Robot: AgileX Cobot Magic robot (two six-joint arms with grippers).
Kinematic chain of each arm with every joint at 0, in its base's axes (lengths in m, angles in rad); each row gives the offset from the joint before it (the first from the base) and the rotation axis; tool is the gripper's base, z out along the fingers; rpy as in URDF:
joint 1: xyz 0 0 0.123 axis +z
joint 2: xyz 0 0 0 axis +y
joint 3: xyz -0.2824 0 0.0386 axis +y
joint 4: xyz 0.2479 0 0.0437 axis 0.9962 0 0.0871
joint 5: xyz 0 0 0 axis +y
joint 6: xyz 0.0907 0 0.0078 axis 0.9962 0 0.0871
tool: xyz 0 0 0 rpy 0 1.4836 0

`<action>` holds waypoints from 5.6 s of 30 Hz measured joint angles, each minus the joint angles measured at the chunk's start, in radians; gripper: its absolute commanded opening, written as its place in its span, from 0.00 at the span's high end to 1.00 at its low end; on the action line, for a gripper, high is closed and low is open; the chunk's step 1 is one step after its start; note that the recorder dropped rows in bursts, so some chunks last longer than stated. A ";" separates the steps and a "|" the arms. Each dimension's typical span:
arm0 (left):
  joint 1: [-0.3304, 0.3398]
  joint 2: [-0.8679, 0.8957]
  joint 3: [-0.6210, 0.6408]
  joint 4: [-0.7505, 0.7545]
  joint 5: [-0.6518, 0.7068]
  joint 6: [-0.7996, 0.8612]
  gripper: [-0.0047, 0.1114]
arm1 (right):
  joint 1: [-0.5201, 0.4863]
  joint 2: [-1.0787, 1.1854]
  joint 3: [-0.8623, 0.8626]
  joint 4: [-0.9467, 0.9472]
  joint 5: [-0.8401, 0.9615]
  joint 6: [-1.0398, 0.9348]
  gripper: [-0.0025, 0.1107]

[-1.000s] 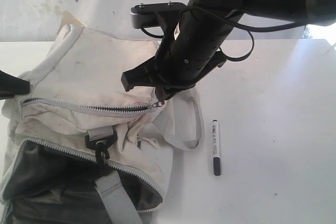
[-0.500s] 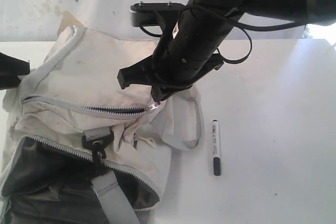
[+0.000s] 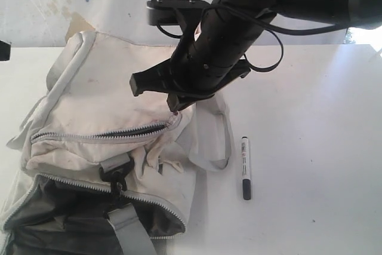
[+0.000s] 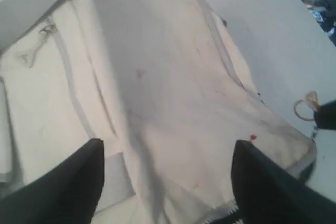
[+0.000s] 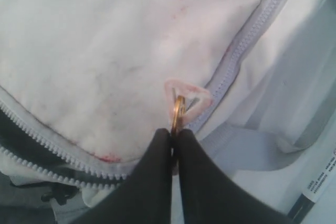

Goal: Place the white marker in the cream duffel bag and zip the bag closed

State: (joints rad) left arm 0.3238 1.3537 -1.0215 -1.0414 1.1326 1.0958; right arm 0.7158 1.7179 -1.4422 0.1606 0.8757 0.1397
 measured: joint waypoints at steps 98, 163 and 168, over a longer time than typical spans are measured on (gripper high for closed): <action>-0.812 -0.084 0.213 0.410 -0.541 -0.010 0.96 | -0.196 0.219 0.000 -0.056 -0.578 -0.002 0.98; -0.812 -0.033 0.209 0.442 -0.633 -0.128 0.37 | -0.338 0.381 -0.449 0.103 0.127 -0.186 0.68; -0.812 -0.033 0.158 0.410 -0.592 -0.212 0.37 | -0.338 0.342 -0.449 0.105 0.178 -0.191 0.68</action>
State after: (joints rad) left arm -0.4882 1.3208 -0.8631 -0.6310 0.5408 0.8833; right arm 0.3779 2.0599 -1.8908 0.2651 1.0542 -0.0514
